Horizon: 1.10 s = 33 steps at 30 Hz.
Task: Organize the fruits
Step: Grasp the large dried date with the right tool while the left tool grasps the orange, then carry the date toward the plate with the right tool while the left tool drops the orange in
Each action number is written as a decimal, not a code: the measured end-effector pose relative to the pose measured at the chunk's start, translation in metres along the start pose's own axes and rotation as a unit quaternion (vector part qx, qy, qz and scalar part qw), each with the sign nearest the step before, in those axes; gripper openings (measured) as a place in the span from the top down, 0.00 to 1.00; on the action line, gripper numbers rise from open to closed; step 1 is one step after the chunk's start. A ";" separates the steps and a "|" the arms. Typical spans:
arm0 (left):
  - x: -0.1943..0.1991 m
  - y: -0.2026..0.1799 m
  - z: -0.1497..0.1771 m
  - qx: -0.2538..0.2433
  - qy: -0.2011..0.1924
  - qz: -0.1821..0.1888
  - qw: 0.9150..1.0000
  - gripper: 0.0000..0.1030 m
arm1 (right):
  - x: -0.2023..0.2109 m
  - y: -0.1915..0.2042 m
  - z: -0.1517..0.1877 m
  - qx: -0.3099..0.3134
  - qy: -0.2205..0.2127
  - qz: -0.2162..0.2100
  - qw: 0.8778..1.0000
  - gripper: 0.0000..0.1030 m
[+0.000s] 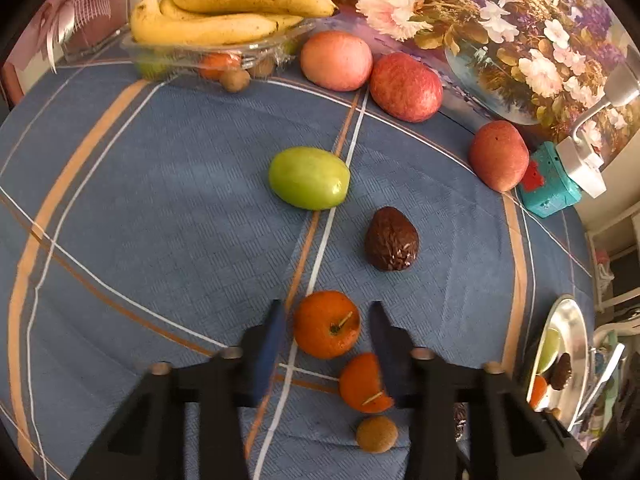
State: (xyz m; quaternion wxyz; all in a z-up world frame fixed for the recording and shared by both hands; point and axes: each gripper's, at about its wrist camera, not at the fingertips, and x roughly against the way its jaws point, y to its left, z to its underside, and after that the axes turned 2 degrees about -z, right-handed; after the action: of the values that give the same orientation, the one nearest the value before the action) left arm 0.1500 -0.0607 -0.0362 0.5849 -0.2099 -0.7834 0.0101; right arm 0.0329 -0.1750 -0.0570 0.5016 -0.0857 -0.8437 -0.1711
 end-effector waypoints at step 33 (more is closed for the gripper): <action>0.071 -0.017 0.023 0.003 -0.047 0.045 0.998 0.65 | 0.068 -0.024 0.014 -0.058 -0.033 0.001 0.998 0.64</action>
State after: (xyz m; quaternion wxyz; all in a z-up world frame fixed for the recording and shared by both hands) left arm 0.1069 -0.0469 0.0255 0.5468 -0.2425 -0.7999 0.0487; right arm -0.0187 -0.1936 -0.0087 0.4679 -0.1213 -0.8483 -0.2160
